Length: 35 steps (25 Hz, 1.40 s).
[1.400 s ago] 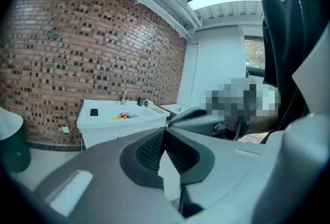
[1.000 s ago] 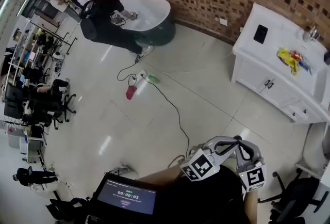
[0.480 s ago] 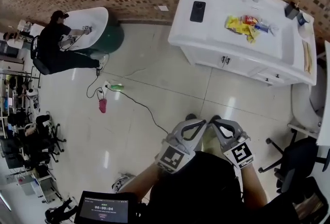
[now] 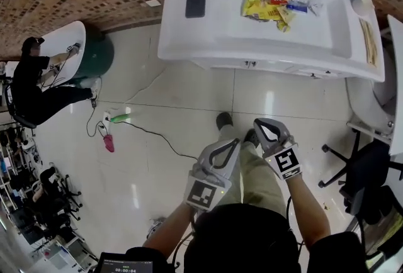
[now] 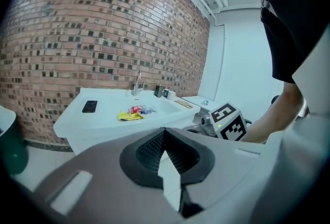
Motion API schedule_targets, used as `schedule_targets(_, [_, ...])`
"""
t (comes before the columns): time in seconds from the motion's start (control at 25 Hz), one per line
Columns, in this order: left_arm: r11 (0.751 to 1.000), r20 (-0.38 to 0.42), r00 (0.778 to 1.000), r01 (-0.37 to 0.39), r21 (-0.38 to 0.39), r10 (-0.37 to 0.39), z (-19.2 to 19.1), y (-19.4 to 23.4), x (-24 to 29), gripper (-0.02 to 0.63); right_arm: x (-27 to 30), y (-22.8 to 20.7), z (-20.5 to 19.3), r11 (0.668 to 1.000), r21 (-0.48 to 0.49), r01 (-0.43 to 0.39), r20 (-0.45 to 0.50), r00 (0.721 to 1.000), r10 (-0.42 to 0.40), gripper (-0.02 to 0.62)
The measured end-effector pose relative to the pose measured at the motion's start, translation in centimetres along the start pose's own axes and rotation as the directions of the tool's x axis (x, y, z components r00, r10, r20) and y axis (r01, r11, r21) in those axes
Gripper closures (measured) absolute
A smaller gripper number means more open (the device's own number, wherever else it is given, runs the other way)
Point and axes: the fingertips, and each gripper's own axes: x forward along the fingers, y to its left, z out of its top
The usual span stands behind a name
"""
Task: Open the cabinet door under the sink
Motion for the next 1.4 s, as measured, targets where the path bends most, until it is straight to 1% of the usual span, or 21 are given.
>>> schedule_targets(0.08, [0.999, 0.007, 1.0, -0.014, -0.039, 0.015, -1.0, 1.0, 1.3, 0.591, 2.0, -2.4, -2.2, 0.999, 0.006, 0.038, -0.016, 0.999, -0.038, 0.604])
schedule_targets(0.16, [0.995, 0.007, 0.999, -0.034, -0.097, 0.035, -2.1, 1.8, 2.5, 0.591, 3.9, -4.5, -4.4, 0.998, 0.024, 0.065, -0.04, 0.997, -0.064, 0.604])
schedule_targets(0.28, [0.989, 0.004, 0.999, -0.035, -0.147, 0.036, -3.8, 2.6, 4.3, 0.591, 6.6, -7.5, -7.4, 0.994, 0.05, 0.092, -0.072, 0.993, -0.088, 0.603])
schedule_targets(0.32, [0.987, 0.007, 0.999, -0.031, -0.157, 0.033, -4.2, 2.7, 4.8, 0.591, 7.5, -8.4, -8.3, 0.993, 0.056, 0.1, -0.081, 0.992, -0.096, 0.567])
schedule_targets(0.36, [0.986, 0.011, 1.0, -0.027, -0.165, 0.029, -4.7, 2.9, 5.2, 0.591, 8.3, -9.3, -9.1, 0.992, 0.061, 0.112, -0.088, 0.99, -0.107, 0.546])
schedule_targets(0.48, [0.981, 0.012, 1.0, -0.015, -0.191, 0.017, -6.1, 3.3, 5.9, 0.591, 10.6, -12.1, -11.6, 0.983, 0.077, 0.168, -0.108, 0.981, -0.159, 0.543])
schedule_targets(0.68, [0.979, -0.022, 1.0, -0.01, -0.204, 0.006, -8.8, 4.4, 6.3, 0.591, 14.4, -15.7, -15.3, 0.966, 0.098, 0.241, -0.154, 0.962, -0.224, 0.518])
schedule_targets(0.8, [0.982, -0.02, 1.0, -0.006, -0.189, 0.002, -9.8, 5.0, 6.5, 0.591, 16.9, -17.4, -17.1, 0.962, 0.09, 0.26, -0.185, 0.953, -0.24, 0.509])
schedule_targets(0.92, [0.978, -0.017, 1.0, -0.008, -0.21, 0.004, -10.1, 5.4, 6.3, 0.591, 18.7, -19.3, -18.9, 0.955, 0.08, 0.284, -0.237, 0.937, -0.258, 0.511])
schedule_targets(1.12, [0.976, -0.048, 0.999, -0.027, -0.214, 0.017, -11.0, 7.4, 5.1, 0.591, 21.8, -21.4, -20.2, 0.939, 0.095, 0.332, -0.286, 0.912, -0.293, 0.511])
schedule_targets(1.28, [0.975, -0.053, 0.998, -0.032, -0.219, 0.021, -11.4, 8.4, 5.1, 0.591, 23.2, -22.5, -20.5, 0.935, 0.085, 0.345, -0.303, 0.903, -0.305, 0.511])
schedule_targets(1.4, [0.984, -0.076, 0.997, -0.008, -0.18, -0.006, -12.0, 8.6, 5.6, 0.591, 23.9, -23.2, -20.4, 0.93, 0.085, 0.358, -0.307, 0.897, -0.318, 0.511])
